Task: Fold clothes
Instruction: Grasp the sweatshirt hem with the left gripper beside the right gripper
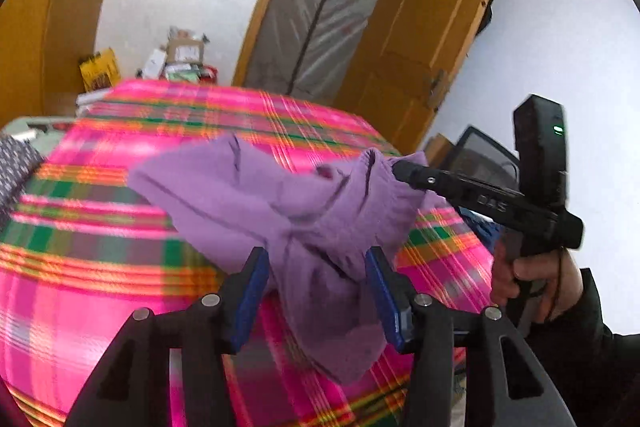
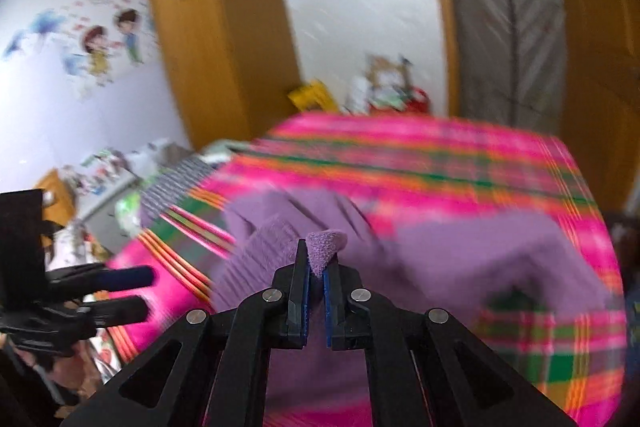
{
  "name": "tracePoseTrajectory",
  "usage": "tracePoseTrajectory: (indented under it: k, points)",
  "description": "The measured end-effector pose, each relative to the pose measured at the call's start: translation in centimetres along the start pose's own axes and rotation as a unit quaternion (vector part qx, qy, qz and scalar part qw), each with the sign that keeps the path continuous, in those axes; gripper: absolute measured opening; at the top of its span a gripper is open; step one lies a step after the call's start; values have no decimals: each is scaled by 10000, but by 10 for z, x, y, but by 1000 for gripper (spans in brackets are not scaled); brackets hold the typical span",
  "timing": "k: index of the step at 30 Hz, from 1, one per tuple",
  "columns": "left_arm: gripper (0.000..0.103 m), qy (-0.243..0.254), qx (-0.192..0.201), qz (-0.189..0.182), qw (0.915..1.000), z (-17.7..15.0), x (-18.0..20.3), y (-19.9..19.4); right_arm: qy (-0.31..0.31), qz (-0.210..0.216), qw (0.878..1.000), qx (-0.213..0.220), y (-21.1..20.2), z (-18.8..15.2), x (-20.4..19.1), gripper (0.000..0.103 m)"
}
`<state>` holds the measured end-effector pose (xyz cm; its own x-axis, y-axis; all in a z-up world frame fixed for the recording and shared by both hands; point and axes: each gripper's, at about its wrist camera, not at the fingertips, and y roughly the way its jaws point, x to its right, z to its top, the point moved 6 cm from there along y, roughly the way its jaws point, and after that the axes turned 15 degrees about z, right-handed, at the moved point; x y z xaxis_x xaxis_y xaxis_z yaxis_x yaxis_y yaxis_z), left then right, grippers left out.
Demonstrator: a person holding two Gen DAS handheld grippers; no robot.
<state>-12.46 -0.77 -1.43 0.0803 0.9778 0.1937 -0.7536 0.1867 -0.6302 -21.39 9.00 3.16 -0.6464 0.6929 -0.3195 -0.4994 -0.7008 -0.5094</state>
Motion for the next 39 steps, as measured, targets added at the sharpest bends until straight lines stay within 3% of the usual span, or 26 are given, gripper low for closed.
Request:
tracePoseTrajectory:
  k: [4,8,9,15,20,25,26,27,32,37,39]
  points:
    - [51,35,-313,-9,9995,-21,2,12,300,-253,9988,-307,-3,-25,26,13]
    - [51,-41,-525,54,9986,-40,-2,18,-58,-220,9997,-105,-19,-27,19,42]
    - [51,-53,-558,67,9984,-42,-2,20,-141,-181,9997,-47,-23,-24,15,46]
    - [51,-127,-664,100,9977,-51,-3,18,-882,129,9960,80,-30,2,-8,52]
    - [51,-185,-818,-53,9965,-51,-3,25,-1518,770,9832,-657,6,12,-16,56]
    - [51,-442,-1422,-241,9886,-51,-5,44,-1504,1268,9711,-1355,36,4,-10,52]
    - [51,-470,-1449,-268,9880,-51,-6,45,-1575,1314,9688,-1391,37,1,-12,36]
    - [51,-488,-1462,-284,9876,-50,-6,45,-1617,1349,9671,-1430,37,-1,-15,11]
    - [51,-446,-1571,-320,9861,-38,-9,37,-1885,1292,9688,-960,14,7,-27,10]
    - [51,-387,-869,-323,9949,-1,-17,11,-1862,1117,9756,-313,-21,29,-23,9]
    - [51,-362,-924,-285,9947,-3,-15,21,-1826,1055,9774,-176,-28,33,-24,9]
